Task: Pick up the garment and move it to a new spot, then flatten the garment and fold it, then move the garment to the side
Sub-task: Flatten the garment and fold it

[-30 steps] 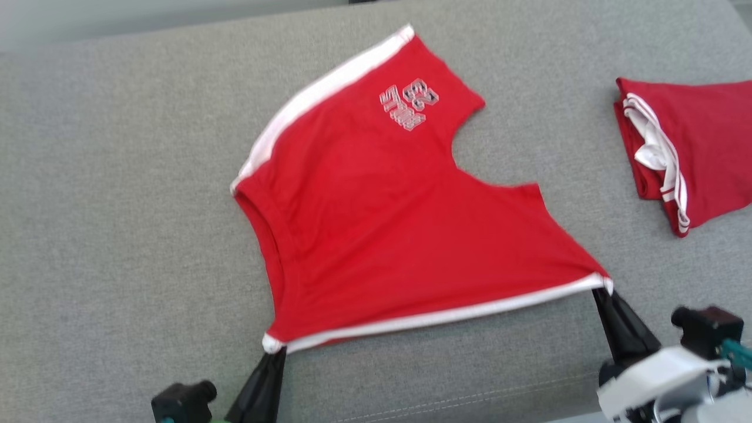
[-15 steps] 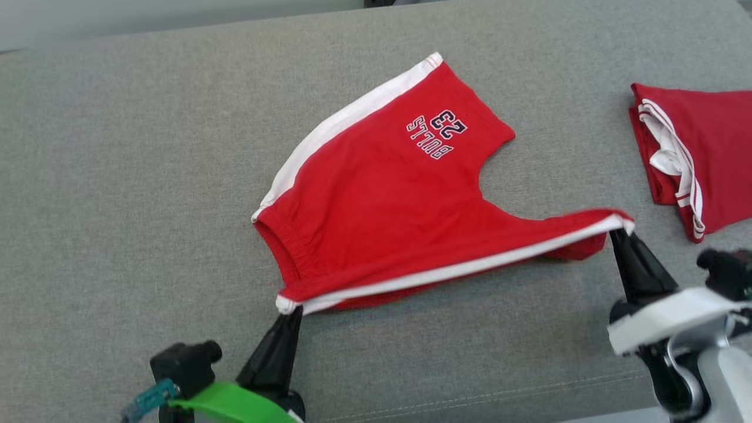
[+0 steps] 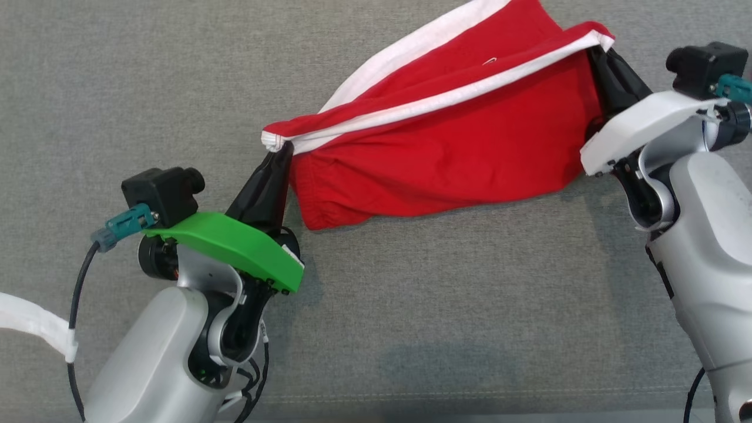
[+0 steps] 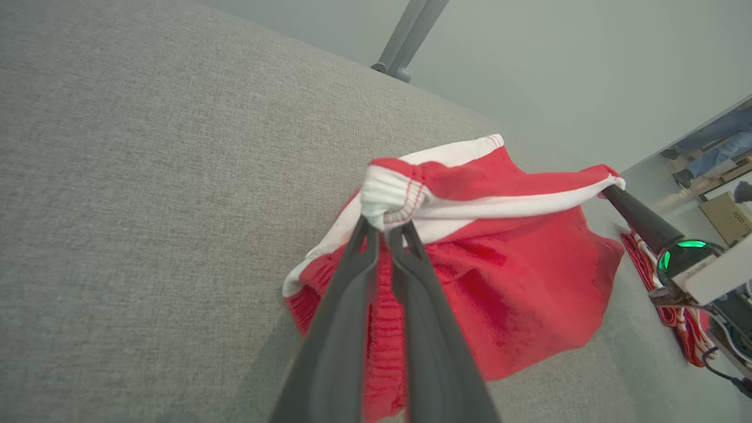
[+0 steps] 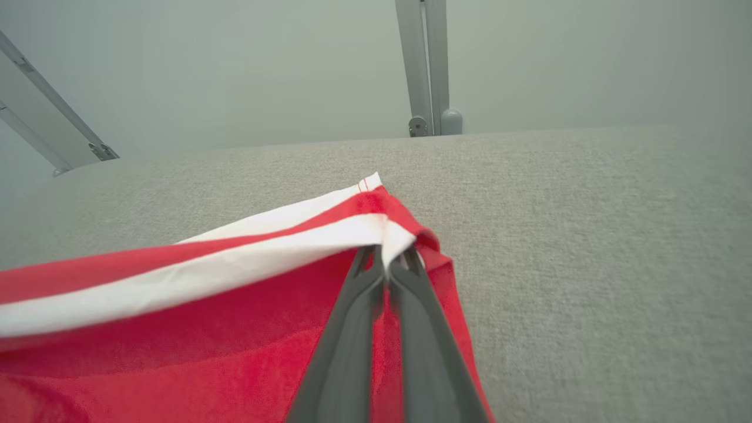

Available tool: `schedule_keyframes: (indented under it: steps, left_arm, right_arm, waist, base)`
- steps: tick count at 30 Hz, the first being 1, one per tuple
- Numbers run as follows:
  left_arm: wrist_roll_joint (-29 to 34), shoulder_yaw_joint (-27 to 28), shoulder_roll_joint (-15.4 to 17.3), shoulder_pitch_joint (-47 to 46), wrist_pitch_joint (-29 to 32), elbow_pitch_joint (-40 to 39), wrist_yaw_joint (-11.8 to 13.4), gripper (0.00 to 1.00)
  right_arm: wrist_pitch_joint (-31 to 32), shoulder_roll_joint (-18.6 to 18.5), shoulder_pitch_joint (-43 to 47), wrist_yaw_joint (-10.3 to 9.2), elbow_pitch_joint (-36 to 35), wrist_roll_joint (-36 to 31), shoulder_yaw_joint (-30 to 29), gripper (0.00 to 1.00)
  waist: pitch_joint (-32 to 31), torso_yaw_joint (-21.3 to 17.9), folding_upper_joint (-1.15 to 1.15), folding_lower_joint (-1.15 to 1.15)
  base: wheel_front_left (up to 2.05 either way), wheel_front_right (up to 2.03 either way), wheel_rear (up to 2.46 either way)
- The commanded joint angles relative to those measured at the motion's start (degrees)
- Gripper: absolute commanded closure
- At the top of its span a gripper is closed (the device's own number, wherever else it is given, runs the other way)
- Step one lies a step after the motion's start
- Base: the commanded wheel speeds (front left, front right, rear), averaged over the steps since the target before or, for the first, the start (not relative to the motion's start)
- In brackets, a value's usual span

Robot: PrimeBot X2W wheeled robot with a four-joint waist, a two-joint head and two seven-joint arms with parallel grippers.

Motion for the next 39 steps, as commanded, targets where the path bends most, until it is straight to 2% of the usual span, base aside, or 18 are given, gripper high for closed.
schedule_keyframes:
  steps: [1,4,10,20,21,22,23,24,25,32,39]
  left_arm:
    - [-1.24,0.59,-0.92,-2.12,0.67,1.38,0.57,1.0]
    - [-2.07,1.08,-2.03,-4.46,1.53,4.36,0.52,1.0]
    - [-3.43,-0.19,-5.22,-8.76,2.67,10.52,-1.52,1.0]
    - [-4.38,-2.12,-7.85,-12.66,4.72,17.14,-3.32,1.0]
    - [-4.41,-2.01,-7.99,-12.76,4.45,17.46,-3.37,0.85]
    - [-4.68,-1.65,-8.21,-12.82,4.11,17.58,-3.29,0.68]
    - [-4.74,-1.45,-8.31,-12.8,3.79,17.77,-3.21,0.47]
    - [-4.54,-1.54,-8.22,-12.79,3.61,17.9,-3.3,0.09]
    - [-4.35,-1.66,-8.09,-12.72,3.52,17.86,-3.45,0.0]
    - [-2.4,-2.18,-5.9,-9.5,1.69,14.71,-3.02,0.0]
    - [4.21,-3.4,-1.84,-4.57,-4.4,7.69,-1.29,0.0]
  right_arm:
    - [0.05,-0.75,-3.3,-0.12,2.62,-0.33,1.41,1.0]
    - [0.27,-1.22,-8.29,-0.12,7.06,0.02,3.36,1.0]
    - [0.81,-2.4,-15.84,-0.12,15.0,-0.78,6.1,1.0]
    - [0.87,-2.39,-21.32,-0.12,23.52,-1.04,9.28,1.0]
    - [0.68,-2.31,-21.61,-0.12,24.1,-1.11,9.53,0.84]
    - [0.48,-2.26,-21.76,-0.12,24.63,-1.14,9.7,0.59]
    - [0.41,-2.21,-21.87,-0.12,25.24,-1.25,9.97,0.06]
    - [0.46,-2.2,-21.93,-0.12,25.72,-1.49,10.39,0.0]
    - [0.42,-2.24,-22.07,-0.12,26.04,-1.6,10.83,0.0]
    - [-2.08,-3.07,-22.04,-0.12,25.69,-2.54,12.94,0.0]
    - [-1.26,-4.4,-19.66,-0.12,23.01,-1.56,14.3,0.0]
  waist:
    - [3.28,4.19,0.61,0.0]
    - [3.65,5.32,0.61,0.0]
    - [4.06,7.37,0.61,0.0]
    - [3.97,8.26,0.61,0.0]
    - [3.89,8.21,0.61,0.0]
    - [3.82,8.14,0.61,0.0]
    - [3.7,8.03,0.61,0.0]
    - [3.52,7.91,0.61,0.0]
    - [3.36,7.79,0.61,0.0]
    - [1.52,6.56,0.61,0.0]
    - [-1.04,5.41,0.61,0.0]
  base:
    - [0.0,0.0,0.0]
    - [0.0,0.0,0.0]
    - [0.0,0.0,0.0]
    - [0.0,0.0,0.0]
    - [0.0,0.0,0.0]
    - [0.0,0.0,0.0]
    - [0.0,0.0,0.0]
    - [0.0,0.0,0.0]
    - [0.0,0.0,0.0]
    - [0.0,0.0,0.0]
    - [0.0,0.0,0.0]
